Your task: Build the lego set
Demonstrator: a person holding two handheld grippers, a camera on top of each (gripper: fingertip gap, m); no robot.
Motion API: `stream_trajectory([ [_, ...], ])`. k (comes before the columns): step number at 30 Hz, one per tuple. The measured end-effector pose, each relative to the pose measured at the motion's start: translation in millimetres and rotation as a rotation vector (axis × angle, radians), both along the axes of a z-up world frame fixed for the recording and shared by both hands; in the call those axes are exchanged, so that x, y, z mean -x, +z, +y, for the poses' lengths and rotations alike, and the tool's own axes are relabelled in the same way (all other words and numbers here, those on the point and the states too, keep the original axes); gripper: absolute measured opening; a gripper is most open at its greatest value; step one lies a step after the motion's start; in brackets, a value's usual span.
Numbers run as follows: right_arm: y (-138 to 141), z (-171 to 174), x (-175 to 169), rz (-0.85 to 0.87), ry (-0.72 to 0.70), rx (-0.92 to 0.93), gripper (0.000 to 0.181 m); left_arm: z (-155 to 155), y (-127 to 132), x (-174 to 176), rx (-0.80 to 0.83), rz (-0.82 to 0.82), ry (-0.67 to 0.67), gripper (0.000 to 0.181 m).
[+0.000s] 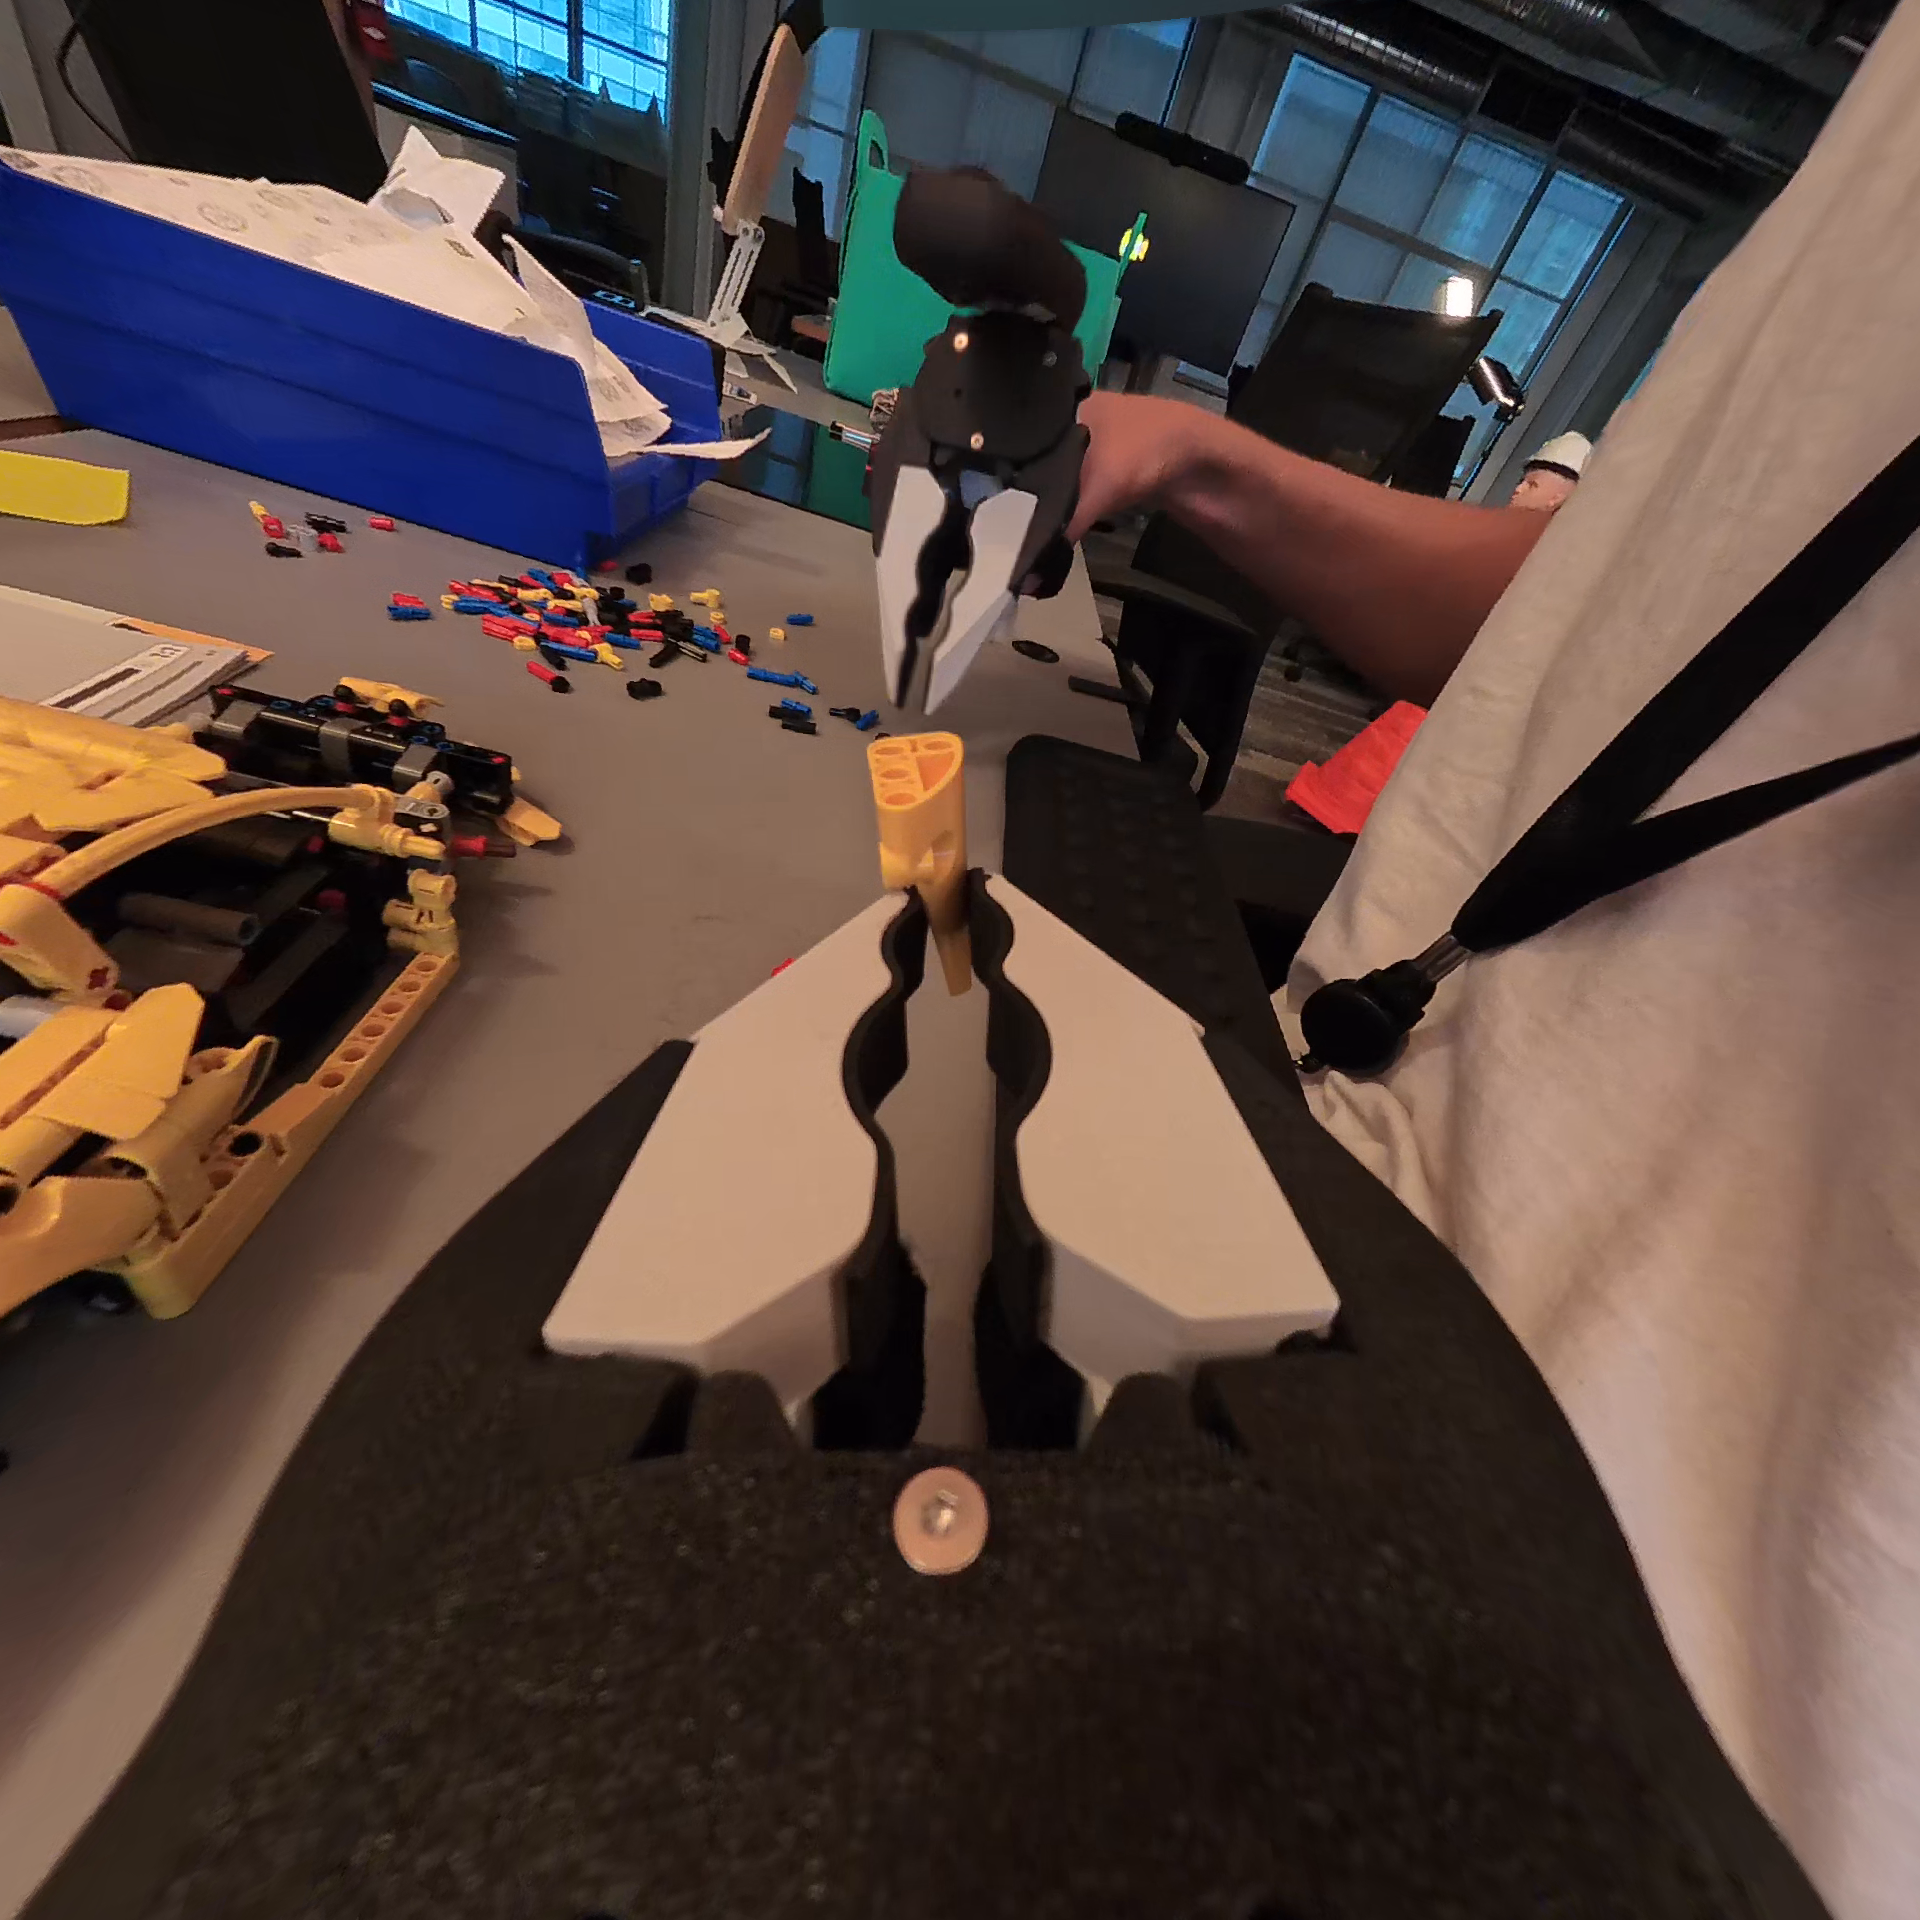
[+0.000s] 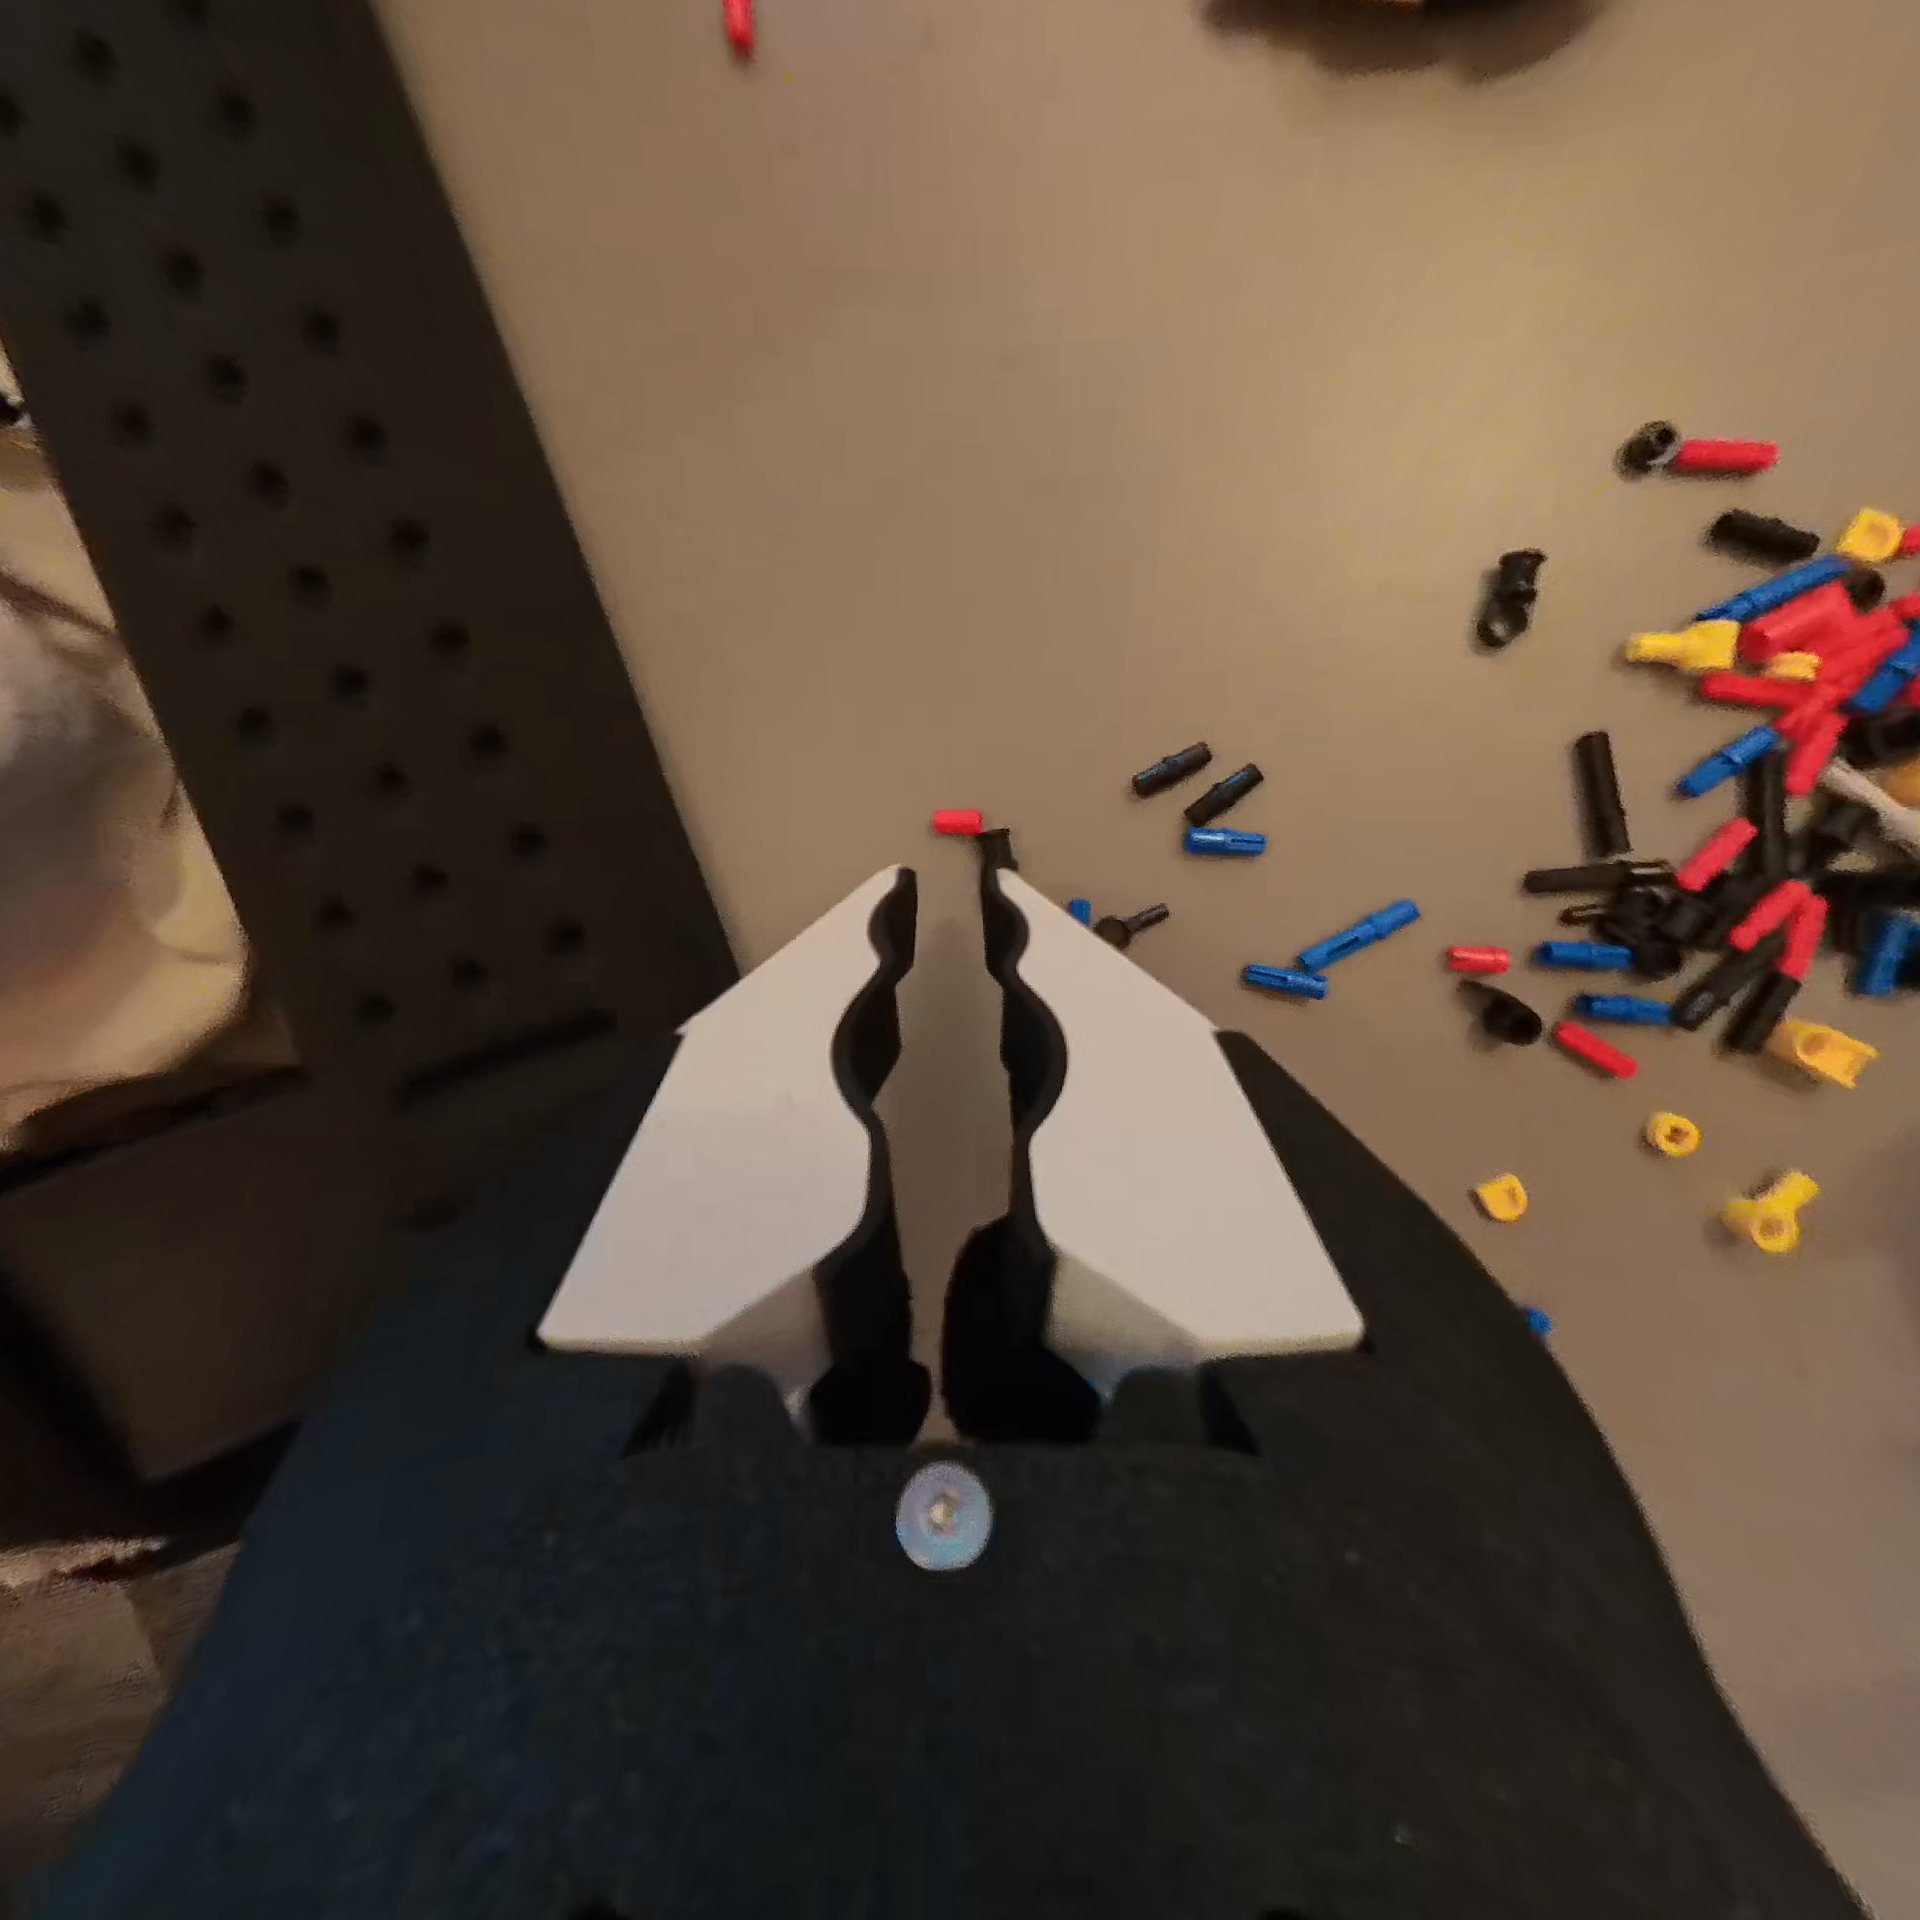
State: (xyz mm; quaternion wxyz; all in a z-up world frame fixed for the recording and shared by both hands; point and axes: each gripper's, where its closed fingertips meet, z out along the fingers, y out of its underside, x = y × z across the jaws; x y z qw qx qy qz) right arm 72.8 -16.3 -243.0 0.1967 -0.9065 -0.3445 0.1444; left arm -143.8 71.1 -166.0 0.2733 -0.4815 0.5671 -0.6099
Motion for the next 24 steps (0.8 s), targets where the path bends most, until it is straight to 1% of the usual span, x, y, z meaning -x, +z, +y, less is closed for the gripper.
stream_trajectory([
  [1, -0.6, -3.0, 1.6, 0.022, 0.04, 0.006, 0.01, 0.4, 0.3, 0.1, 0.001, -0.002, 0.002, 0.007],
  [4, -4.8, -7.0, 6.3, 0.076, 0.09, 0.038, 0.013, 2.5, 0.2, -0.1, 0.008, -0.002, 0.011, 0.007],
  [8, -16.0, -2.8, 4.9, 0.04, 0.159, 0.035, 0.015, 1.9, -5.8, -1.9, -0.016, 0.019, 0.015, 0.007],
  [10, -19.3, 2.0, 2.4, 0.019, 0.172, 0.01, 0.018, 0.5, -9.0, -2.5, -0.035, 0.03, 0.013, 0.007],
  [13, -19.0, 5.7, 4.3, 0.039, 0.187, -0.002, 0.02, -0.4, -10.6, -2.9, -0.04, 0.036, 0.009, 0.007],
  [18, -18.5, 11.8, 15.1, 0.081, 0.262, -0.04, 0.02, -1.6, -11.9, -3.5, -0.04, 0.042, 0.002, 0.007],
  [21, -18.7, 11.8, 24.5, 0.113, 0.297, -0.003, 0.016, -1.9, -12.4, -3.6, -0.043, 0.043, 0.001, 0.007],
  [24, -18.4, 12.4, 20.2, 0.078, 0.296, 0.012, 0.014, -0.1, -10.9, -2.9, -0.036, 0.034, 0.01, 0.007],
])
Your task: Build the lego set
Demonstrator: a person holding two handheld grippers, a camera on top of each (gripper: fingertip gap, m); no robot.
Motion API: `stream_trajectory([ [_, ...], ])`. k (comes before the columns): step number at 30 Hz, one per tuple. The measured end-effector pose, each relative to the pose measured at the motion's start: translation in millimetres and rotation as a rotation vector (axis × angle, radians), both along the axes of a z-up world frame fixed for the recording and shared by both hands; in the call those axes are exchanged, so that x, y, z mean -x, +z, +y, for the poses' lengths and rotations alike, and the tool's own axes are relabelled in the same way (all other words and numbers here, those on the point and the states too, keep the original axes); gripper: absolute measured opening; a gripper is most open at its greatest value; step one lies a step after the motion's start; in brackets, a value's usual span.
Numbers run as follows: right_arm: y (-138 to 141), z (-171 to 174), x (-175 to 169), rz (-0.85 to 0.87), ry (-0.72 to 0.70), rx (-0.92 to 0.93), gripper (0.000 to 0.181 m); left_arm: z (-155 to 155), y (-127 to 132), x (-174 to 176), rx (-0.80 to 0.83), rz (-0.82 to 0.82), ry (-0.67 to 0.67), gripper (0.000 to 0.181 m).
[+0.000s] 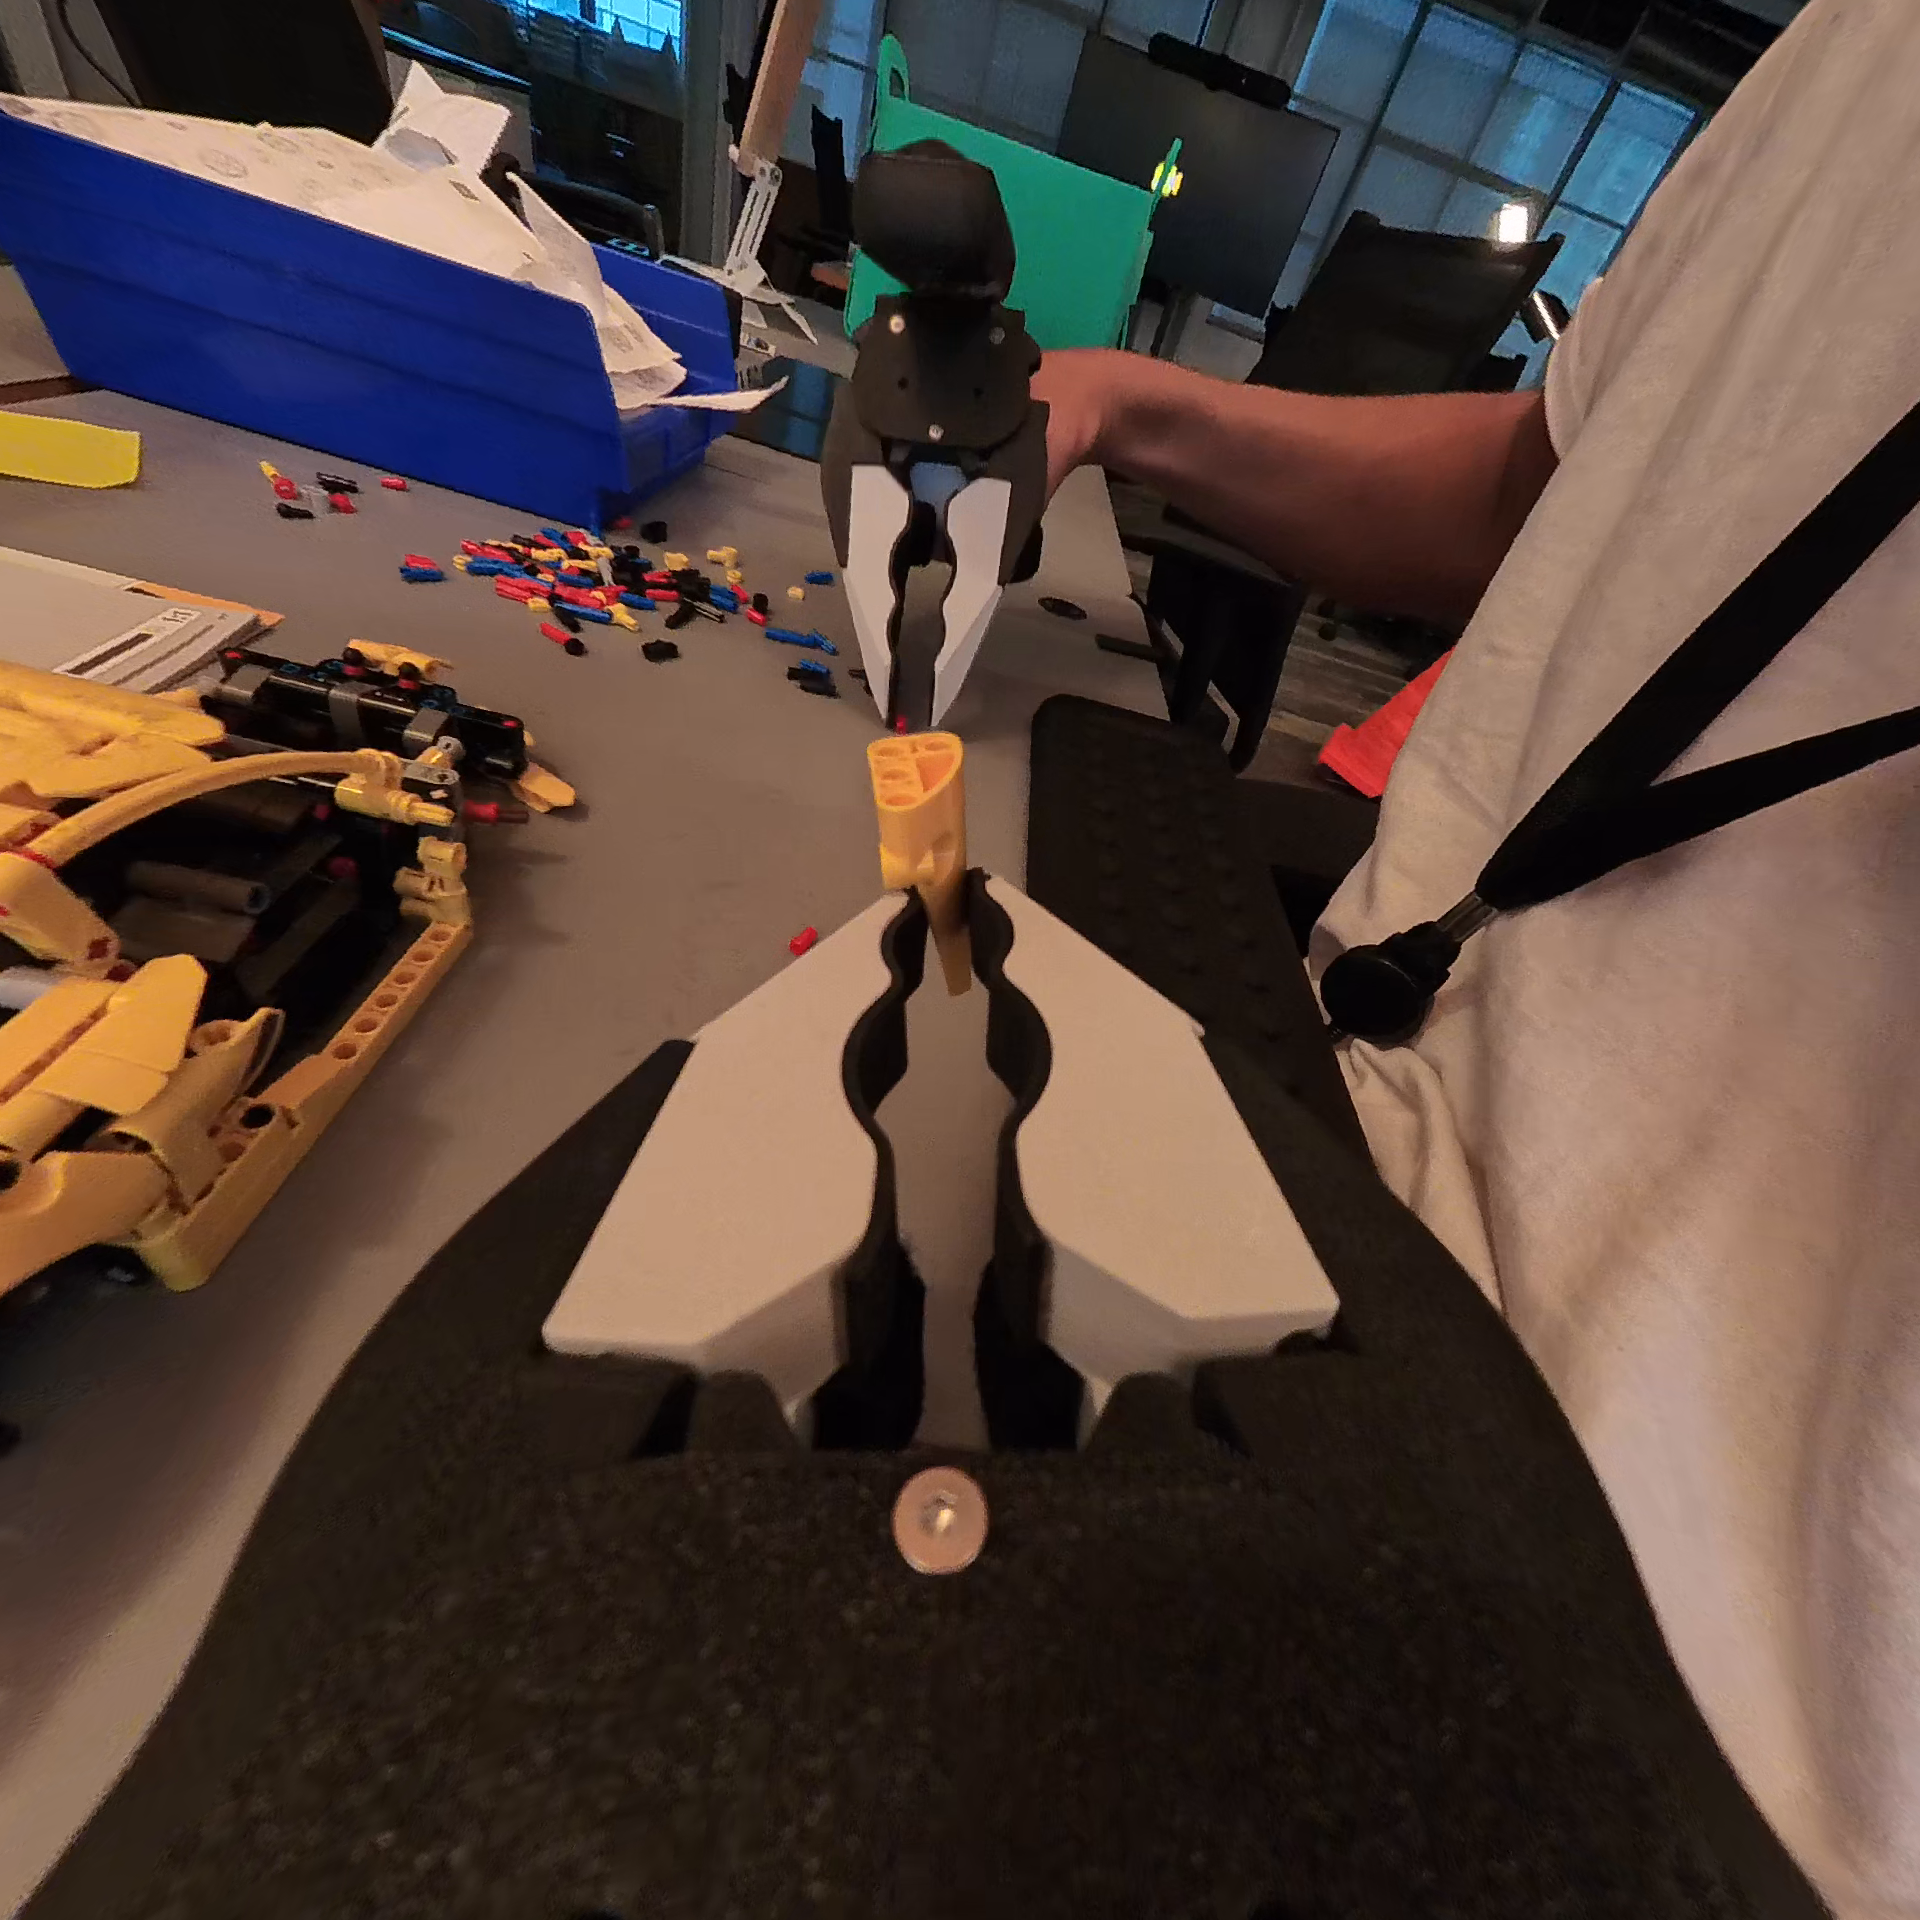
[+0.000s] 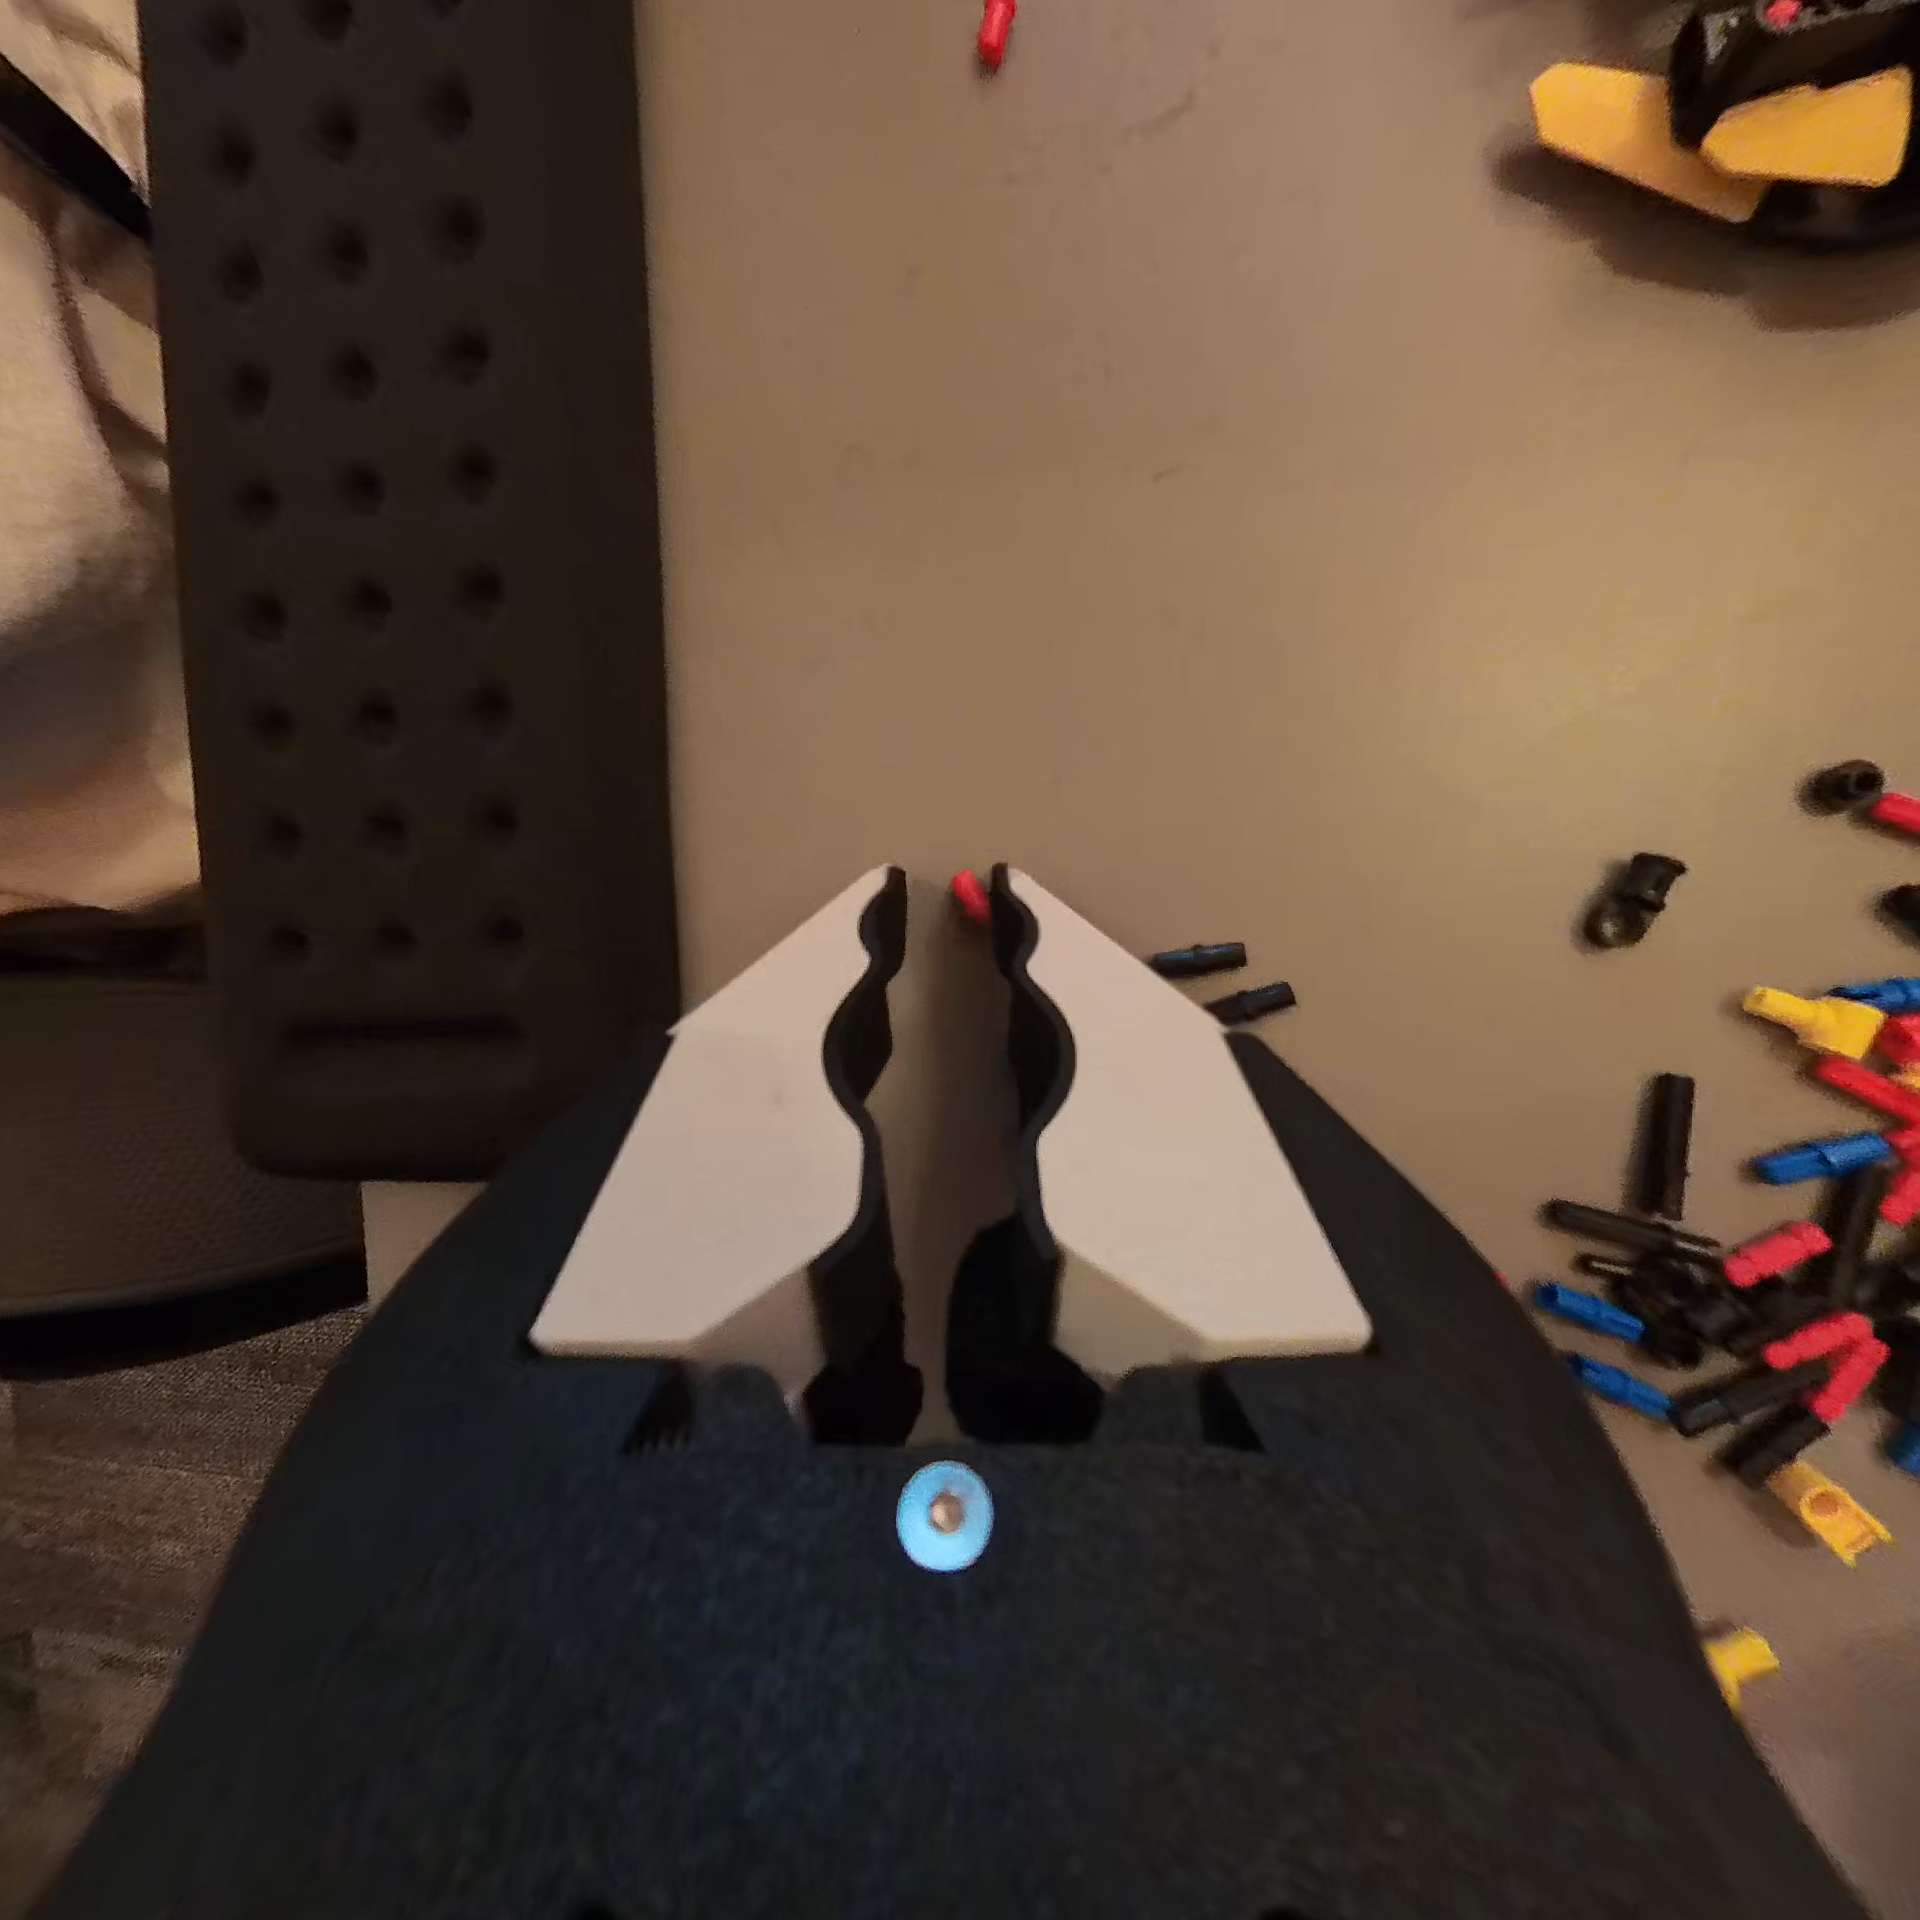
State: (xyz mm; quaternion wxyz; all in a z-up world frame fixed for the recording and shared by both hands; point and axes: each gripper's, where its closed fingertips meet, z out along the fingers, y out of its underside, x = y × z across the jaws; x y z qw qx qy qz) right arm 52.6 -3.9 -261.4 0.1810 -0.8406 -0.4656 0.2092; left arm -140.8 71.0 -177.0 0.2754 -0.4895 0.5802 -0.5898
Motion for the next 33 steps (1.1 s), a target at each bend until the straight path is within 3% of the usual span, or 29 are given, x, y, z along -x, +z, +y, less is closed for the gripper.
stream_trajectory([
  [14, -0.8, -1.1, -6.6, -0.001, -0.078, -0.019, 0.013, 0.4, 0.9, 0.1, 0.007, -0.005, 0.0, 0.007],
  [27, -1.9, 4.4, -3.6, -0.129, -0.085, -0.286, 0.004, -2.6, -0.9, -0.2, -0.005, 0.003, -0.015, 0.007],
  [33, -1.6, 4.3, 0.9, -0.156, -0.065, -0.308, 0.004, -3.0, -1.2, -0.3, -0.008, 0.003, -0.015, 0.007],
])
